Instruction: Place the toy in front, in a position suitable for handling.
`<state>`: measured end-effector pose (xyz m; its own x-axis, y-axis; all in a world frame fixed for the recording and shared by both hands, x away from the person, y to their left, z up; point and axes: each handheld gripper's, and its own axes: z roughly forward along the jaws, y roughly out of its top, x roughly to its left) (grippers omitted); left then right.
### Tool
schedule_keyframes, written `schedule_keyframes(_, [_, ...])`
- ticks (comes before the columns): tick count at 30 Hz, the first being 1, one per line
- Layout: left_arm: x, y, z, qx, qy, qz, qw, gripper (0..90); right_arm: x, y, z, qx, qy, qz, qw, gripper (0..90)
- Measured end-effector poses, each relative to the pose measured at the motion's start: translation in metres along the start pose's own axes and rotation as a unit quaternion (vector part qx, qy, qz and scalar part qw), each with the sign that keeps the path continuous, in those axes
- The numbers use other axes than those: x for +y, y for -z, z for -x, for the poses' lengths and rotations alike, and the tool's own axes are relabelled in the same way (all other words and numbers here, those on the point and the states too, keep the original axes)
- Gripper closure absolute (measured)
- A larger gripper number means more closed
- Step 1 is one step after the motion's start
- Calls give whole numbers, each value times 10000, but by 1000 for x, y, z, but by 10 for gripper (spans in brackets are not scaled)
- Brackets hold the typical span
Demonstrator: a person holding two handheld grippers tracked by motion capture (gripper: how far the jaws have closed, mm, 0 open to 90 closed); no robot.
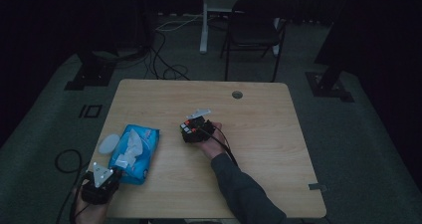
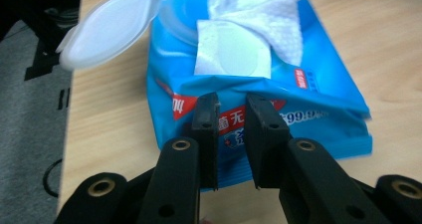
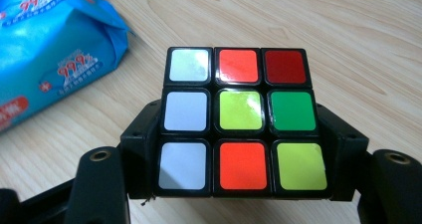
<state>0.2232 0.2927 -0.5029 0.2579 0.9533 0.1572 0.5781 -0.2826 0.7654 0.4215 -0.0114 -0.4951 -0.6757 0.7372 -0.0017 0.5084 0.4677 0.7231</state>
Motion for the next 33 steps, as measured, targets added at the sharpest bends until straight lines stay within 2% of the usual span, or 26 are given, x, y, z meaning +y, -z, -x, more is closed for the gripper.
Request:
schedule_keyframes(6, [6, -16, -20, 28, 202, 102, 9997, 726, -12, 14, 11, -55, 151, -20, 9999, 336])
schedule_keyframes(11, [11, -26, -30, 56, 224, 171, 9996, 717, -22, 25, 20, -89, 247, -11, 9997, 337])
schedule_keyframes(15, [14, -35, -40, 34, 320, 227, 9992, 703, -30, 33, 25, -91, 263, -3, 9996, 337])
schedule_keyframes(18, [19, -41, -46, 45, 286, 198, 9994, 686, -36, 37, 28, -74, 264, 8, 9996, 337])
schedule_keyframes(21, [24, -43, -53, 61, 369, 182, 9991, 649, -41, 39, 29, -53, 264, 1, 9996, 336])
schedule_keyframes(28, [35, -22, -54, 26, 525, 542, 9971, 603, -48, 43, 30, -24, 284, -9, 9996, 336])
schedule_keyframes(30, [42, -19, -51, -59, 499, 640, 9967, 592, -48, 43, 29, -25, 287, -19, 9996, 337])
schedule_keyframes(33, [55, -20, -42, -171, 343, 737, 9965, 576, -48, 43, 26, -5, 316, -6, 9995, 337])
